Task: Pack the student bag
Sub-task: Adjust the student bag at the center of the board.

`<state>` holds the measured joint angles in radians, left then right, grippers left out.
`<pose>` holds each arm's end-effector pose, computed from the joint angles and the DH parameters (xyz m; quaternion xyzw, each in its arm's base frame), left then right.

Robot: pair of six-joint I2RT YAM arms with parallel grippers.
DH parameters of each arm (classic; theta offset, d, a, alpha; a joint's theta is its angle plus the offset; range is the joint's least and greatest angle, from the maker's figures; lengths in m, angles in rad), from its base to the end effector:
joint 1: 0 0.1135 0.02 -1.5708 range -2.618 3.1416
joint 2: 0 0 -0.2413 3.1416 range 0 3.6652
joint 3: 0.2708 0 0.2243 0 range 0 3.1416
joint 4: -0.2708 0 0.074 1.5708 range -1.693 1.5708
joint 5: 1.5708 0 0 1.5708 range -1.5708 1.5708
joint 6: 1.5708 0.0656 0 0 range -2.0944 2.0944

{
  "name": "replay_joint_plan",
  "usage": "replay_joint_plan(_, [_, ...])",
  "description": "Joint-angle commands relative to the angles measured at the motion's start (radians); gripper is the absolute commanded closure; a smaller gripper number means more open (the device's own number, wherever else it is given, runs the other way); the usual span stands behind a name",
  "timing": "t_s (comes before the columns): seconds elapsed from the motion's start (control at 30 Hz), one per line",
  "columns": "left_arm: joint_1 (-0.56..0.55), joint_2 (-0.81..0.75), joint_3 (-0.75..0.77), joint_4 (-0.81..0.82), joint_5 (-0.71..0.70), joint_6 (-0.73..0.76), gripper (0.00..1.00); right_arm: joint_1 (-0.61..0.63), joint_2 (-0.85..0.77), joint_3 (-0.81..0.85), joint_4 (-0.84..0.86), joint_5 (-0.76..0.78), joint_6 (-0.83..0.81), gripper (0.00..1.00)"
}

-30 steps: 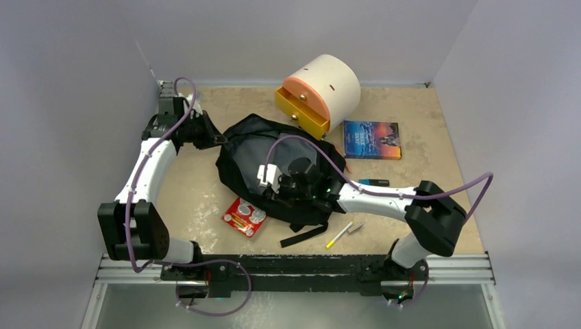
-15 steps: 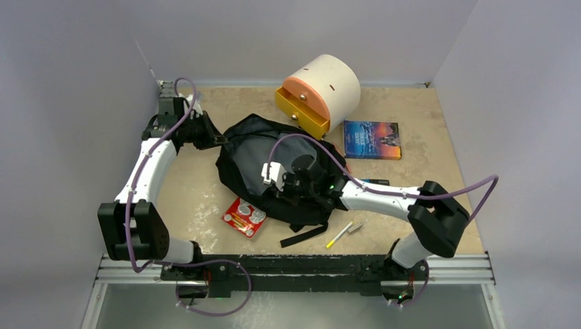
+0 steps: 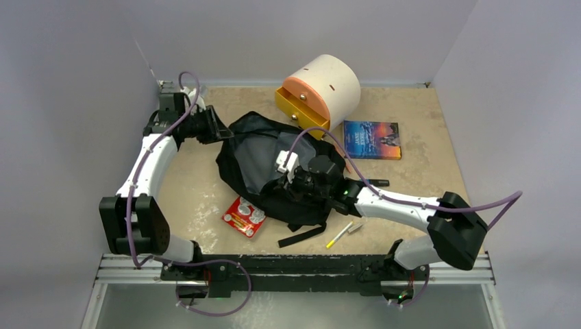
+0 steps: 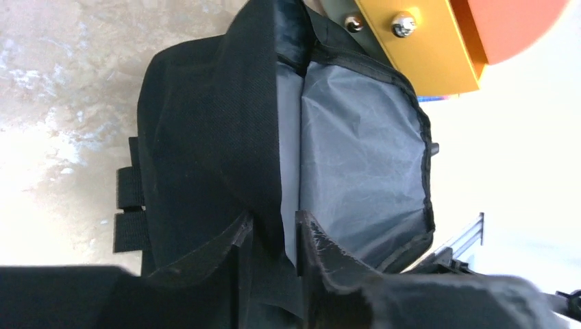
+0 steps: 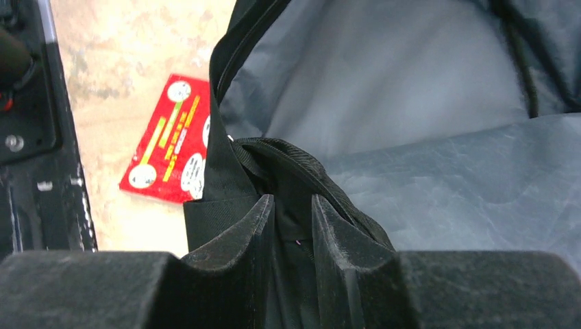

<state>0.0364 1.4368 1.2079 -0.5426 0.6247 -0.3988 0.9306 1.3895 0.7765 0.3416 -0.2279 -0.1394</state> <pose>0.3043 -0.0273 0.2733 -0.0725 0.8818 -0.3452 0.3132 0.1797 0.2660 0.2386 -0.4625 0.6455 0.3152 0.5197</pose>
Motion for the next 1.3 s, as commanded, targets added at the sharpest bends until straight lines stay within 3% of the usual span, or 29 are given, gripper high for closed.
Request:
replay_joint_plan(0.0, [-0.010,-0.003,0.067,0.008,-0.080,0.030,0.63,-0.005,-0.019,-0.029,0.166,0.104,0.157,0.71])
replay_joint_plan(0.1, [-0.026,-0.067,0.067,-0.014,-0.169,0.052,0.47,-0.005,-0.018,-0.042,0.197,0.165,0.208,0.71])
replay_joint_plan(0.23, [-0.108,-0.184,0.027,0.014,-0.205,0.067,0.40,-0.004,-0.014,-0.050,0.200,0.215,0.233,0.70])
replay_joint_plan(0.43, [-0.311,-0.241,-0.142,0.169,0.029,0.067,0.34,-0.016,-0.025,-0.072,0.212,0.282,0.311,0.69])
replay_joint_plan(0.63, [-0.465,-0.233,-0.222,0.153,-0.016,0.148,0.31,-0.046,-0.068,-0.101,0.194,0.323,0.448,0.68])
replay_joint_plan(0.87, [-0.501,-0.199,-0.208,0.107,-0.025,0.254,0.31,-0.063,-0.118,-0.162,0.188,0.347,0.540,0.68])
replay_joint_plan(1.27, [-0.565,-0.048,-0.187,0.133,-0.134,0.292,0.31,-0.086,-0.144,-0.168,0.183,0.333,0.564,0.68])
